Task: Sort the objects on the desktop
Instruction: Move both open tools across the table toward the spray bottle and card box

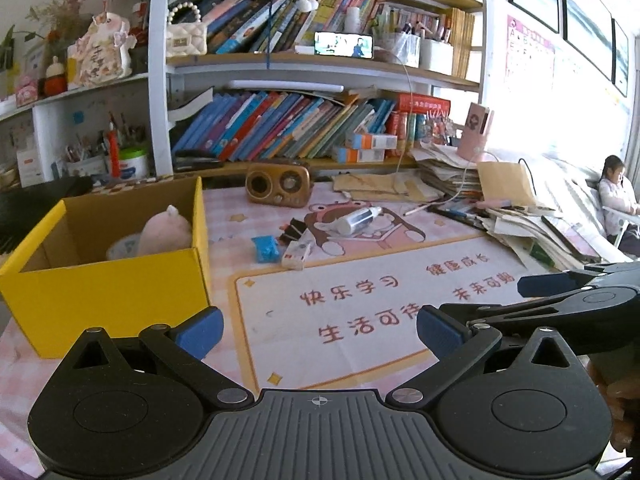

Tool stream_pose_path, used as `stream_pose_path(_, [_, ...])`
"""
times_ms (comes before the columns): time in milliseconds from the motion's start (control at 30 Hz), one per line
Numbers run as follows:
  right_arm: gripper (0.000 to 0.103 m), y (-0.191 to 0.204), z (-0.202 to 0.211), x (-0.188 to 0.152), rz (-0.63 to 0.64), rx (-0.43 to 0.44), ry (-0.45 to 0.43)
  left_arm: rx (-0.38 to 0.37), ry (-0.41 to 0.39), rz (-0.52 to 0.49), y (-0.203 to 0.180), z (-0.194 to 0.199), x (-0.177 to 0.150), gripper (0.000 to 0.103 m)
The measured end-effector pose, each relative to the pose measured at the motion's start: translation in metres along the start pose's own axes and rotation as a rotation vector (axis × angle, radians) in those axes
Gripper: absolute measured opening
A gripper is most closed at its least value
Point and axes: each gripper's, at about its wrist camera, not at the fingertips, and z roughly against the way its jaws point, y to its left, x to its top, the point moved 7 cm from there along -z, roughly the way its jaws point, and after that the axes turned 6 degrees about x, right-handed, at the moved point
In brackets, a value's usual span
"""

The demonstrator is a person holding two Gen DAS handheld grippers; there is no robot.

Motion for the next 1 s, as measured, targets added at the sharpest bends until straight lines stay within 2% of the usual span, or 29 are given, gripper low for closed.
stream_pose_path(700, [0.096, -0.075, -0.07, 0.039, 0.035, 0.053, 0.093, 0.057, 0.107, 0.062, -0.039, -0.085, 0.021, 0.103])
stream_pose_path(1000, [0.096, -0.103, -0.102, 0.062, 0.013, 0.112, 0.097, 0.157, 0.107, 0.128, -0.034, -0.116, 0.038, 0.103])
